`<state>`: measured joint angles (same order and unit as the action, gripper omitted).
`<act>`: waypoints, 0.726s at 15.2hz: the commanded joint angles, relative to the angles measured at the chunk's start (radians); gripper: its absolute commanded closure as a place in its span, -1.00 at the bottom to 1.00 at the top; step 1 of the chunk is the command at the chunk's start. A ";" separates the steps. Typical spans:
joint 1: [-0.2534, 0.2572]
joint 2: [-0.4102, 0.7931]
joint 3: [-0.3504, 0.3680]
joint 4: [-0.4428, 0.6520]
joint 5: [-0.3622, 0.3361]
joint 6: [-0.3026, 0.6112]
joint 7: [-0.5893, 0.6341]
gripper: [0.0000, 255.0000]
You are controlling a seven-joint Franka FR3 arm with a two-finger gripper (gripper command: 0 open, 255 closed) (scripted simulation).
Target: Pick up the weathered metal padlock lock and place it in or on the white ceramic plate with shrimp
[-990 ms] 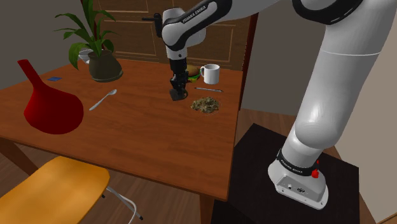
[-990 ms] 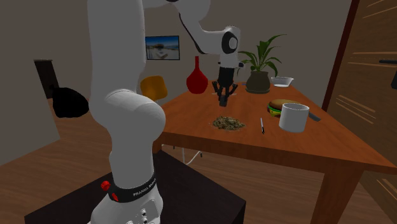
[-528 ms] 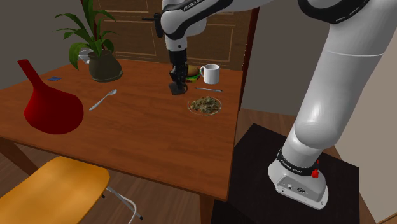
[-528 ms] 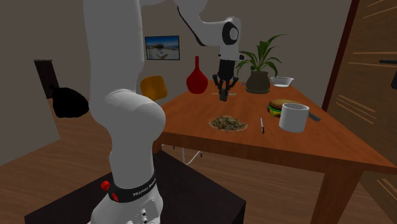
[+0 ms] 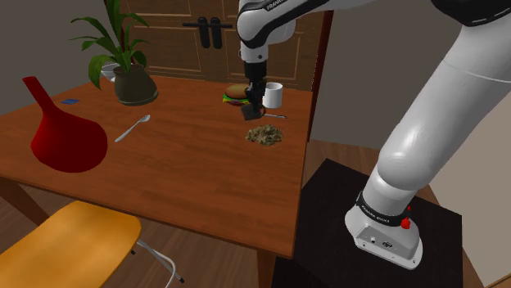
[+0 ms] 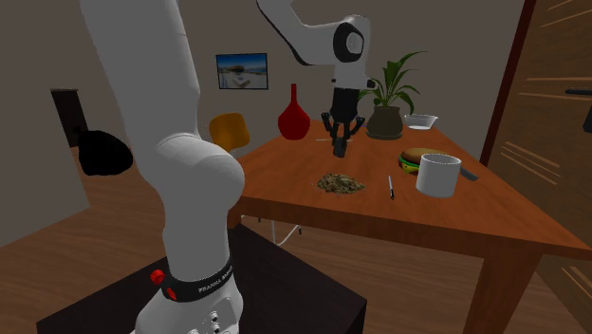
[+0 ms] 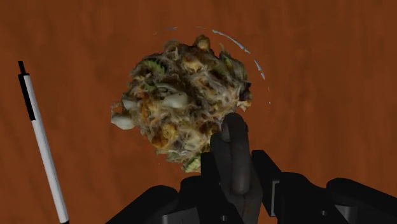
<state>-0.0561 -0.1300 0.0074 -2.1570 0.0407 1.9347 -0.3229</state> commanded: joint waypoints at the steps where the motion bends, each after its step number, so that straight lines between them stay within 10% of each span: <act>1: -0.016 -0.063 -0.019 -0.059 -0.006 -0.006 -0.033 1.00; 11: -0.026 -0.052 -0.034 -0.171 -0.010 0.117 -0.060 1.00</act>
<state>-0.0837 -0.1908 -0.0280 -2.3213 0.0297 2.0353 -0.3843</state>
